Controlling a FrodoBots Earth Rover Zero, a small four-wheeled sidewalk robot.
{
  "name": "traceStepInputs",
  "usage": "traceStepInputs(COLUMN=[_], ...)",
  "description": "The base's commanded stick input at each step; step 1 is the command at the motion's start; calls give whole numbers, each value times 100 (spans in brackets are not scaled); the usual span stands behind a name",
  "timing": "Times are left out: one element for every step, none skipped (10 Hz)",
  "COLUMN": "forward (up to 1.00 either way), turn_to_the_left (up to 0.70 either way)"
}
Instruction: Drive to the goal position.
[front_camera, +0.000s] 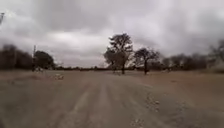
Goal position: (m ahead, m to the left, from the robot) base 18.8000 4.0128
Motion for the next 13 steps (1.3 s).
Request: traceStepInputs(forward=[70, 70, 70, 70, 70, 70, 70, 70, 70, 70, 70, 70, 70], turn_to_the_left=[-1, -1, -1, 1, 6, 18, 33, 15, -1, -1, -1, -1, -1])
